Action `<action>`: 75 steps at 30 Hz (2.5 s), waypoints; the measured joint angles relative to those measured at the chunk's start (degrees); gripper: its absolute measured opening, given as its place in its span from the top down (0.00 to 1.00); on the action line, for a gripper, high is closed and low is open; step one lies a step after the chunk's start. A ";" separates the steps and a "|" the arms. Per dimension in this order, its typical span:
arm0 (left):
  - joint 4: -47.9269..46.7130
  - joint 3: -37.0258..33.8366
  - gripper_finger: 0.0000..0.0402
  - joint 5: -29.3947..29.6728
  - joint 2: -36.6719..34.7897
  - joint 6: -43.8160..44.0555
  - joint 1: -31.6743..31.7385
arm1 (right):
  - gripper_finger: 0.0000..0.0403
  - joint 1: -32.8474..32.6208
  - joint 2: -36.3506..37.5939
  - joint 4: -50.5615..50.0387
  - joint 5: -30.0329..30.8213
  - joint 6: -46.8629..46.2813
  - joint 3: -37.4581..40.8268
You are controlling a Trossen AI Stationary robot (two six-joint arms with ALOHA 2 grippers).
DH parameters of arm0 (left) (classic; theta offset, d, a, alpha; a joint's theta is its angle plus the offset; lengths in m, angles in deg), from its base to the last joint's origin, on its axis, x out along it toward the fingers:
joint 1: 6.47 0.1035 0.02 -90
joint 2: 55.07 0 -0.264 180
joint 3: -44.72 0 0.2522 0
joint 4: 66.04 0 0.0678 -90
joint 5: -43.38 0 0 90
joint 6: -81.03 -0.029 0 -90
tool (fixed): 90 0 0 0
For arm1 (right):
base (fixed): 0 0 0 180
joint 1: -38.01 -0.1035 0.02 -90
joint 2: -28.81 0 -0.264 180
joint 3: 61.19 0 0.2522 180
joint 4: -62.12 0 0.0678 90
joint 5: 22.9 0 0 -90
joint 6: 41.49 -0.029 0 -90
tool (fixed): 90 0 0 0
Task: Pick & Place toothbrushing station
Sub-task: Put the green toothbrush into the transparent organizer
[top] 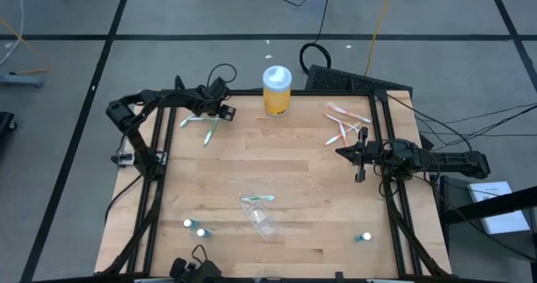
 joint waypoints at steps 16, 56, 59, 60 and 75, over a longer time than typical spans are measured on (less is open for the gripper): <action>-0.11 -0.06 0.70 -1.11 0.07 0.76 -0.46 | 0.99 0.01 0.01 -0.02 0.00 0.00 0.02; 0.88 -0.15 0.77 -1.03 0.11 0.76 -0.42 | 0.99 0.02 -0.01 -0.02 0.00 0.00 0.00; 0.88 -0.15 0.77 -0.59 0.11 0.76 -0.45 | 0.99 0.01 0.00 0.00 0.00 0.00 0.00; 0.88 -0.15 0.77 -0.30 0.11 0.76 -0.54 | 0.99 0.01 0.00 0.00 0.00 0.00 0.00; 0.82 -0.15 0.77 0.72 0.15 0.49 -1.57 | 0.99 0.00 0.01 -0.02 0.00 0.00 0.00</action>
